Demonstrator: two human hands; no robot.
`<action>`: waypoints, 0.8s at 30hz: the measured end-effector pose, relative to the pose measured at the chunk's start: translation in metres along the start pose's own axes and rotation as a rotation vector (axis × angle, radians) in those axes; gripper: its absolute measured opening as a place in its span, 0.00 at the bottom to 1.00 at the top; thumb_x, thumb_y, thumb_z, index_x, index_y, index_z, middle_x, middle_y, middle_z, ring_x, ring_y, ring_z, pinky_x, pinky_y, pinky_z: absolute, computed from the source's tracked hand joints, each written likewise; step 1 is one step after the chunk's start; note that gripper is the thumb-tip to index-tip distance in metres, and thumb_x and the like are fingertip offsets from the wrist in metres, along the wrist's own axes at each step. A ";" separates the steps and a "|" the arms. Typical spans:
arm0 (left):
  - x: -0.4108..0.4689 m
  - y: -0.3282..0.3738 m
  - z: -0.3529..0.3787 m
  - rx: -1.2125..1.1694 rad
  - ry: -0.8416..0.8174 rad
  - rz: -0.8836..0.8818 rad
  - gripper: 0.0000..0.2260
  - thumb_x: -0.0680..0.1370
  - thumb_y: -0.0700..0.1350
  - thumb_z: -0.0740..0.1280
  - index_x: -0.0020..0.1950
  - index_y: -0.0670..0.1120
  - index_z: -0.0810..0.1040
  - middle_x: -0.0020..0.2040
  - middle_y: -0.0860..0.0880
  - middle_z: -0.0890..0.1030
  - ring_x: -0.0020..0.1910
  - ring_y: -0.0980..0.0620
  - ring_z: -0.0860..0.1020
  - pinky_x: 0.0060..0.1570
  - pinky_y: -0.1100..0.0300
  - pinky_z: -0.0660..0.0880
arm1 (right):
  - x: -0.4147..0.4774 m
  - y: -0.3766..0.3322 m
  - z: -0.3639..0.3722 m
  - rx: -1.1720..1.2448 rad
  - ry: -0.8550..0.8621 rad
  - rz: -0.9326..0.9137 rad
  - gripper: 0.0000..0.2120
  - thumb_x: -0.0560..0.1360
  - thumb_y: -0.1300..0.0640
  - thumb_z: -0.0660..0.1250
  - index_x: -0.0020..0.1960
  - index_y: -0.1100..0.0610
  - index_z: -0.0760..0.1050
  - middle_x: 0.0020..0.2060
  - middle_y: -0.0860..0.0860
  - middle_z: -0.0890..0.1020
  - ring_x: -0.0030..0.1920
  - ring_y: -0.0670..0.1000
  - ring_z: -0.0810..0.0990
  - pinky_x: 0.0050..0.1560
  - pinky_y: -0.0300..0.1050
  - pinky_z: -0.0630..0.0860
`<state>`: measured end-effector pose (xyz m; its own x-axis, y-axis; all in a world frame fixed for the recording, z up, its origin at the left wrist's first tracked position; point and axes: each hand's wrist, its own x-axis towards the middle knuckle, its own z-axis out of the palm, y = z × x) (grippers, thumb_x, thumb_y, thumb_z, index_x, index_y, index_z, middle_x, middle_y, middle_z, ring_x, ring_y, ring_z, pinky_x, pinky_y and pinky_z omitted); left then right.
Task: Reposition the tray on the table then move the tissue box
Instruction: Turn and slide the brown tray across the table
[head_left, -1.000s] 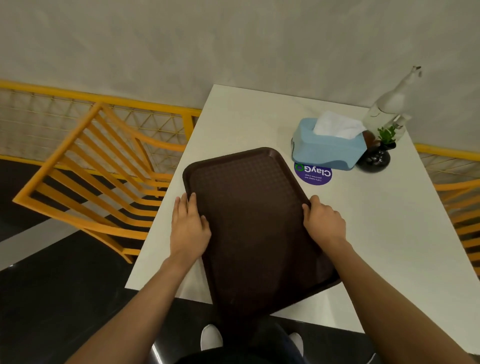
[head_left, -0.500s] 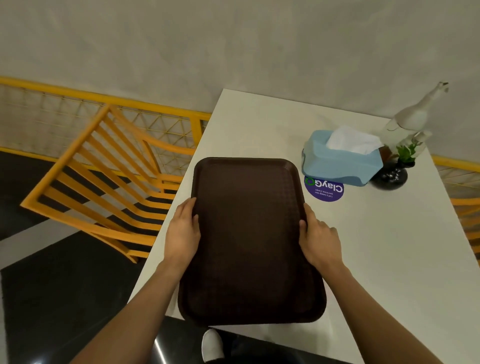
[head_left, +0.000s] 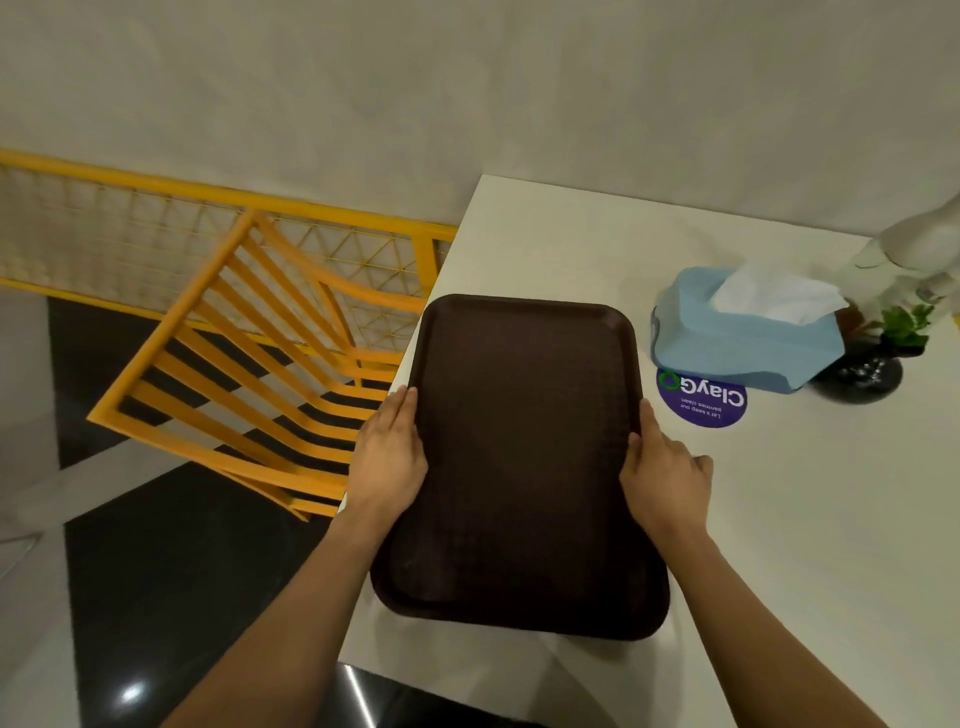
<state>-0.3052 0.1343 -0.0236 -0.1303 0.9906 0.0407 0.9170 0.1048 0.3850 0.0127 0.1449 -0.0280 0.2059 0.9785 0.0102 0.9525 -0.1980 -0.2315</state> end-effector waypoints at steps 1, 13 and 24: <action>0.005 -0.002 -0.001 -0.005 -0.009 0.012 0.23 0.84 0.43 0.57 0.80 0.43 0.62 0.78 0.44 0.66 0.77 0.46 0.65 0.75 0.50 0.62 | 0.001 -0.003 0.000 -0.002 0.003 0.012 0.24 0.84 0.50 0.53 0.78 0.53 0.58 0.44 0.54 0.83 0.45 0.57 0.82 0.60 0.61 0.71; 0.064 -0.022 -0.011 -0.012 -0.094 0.180 0.24 0.84 0.42 0.56 0.81 0.43 0.60 0.79 0.44 0.65 0.77 0.46 0.65 0.74 0.48 0.64 | -0.004 -0.033 0.000 0.026 0.046 0.126 0.24 0.84 0.54 0.51 0.79 0.53 0.58 0.43 0.58 0.83 0.45 0.61 0.81 0.58 0.60 0.71; 0.070 -0.025 -0.008 -0.187 -0.090 0.151 0.24 0.84 0.41 0.58 0.81 0.43 0.61 0.76 0.43 0.69 0.73 0.43 0.70 0.71 0.49 0.69 | 0.010 -0.036 -0.008 0.059 -0.077 0.166 0.24 0.85 0.49 0.48 0.80 0.48 0.54 0.55 0.60 0.82 0.52 0.63 0.81 0.62 0.63 0.72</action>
<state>-0.3402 0.2001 -0.0225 0.0446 0.9985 0.0314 0.8368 -0.0545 0.5448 -0.0176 0.1609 -0.0115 0.3397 0.9345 -0.1068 0.8915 -0.3561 -0.2800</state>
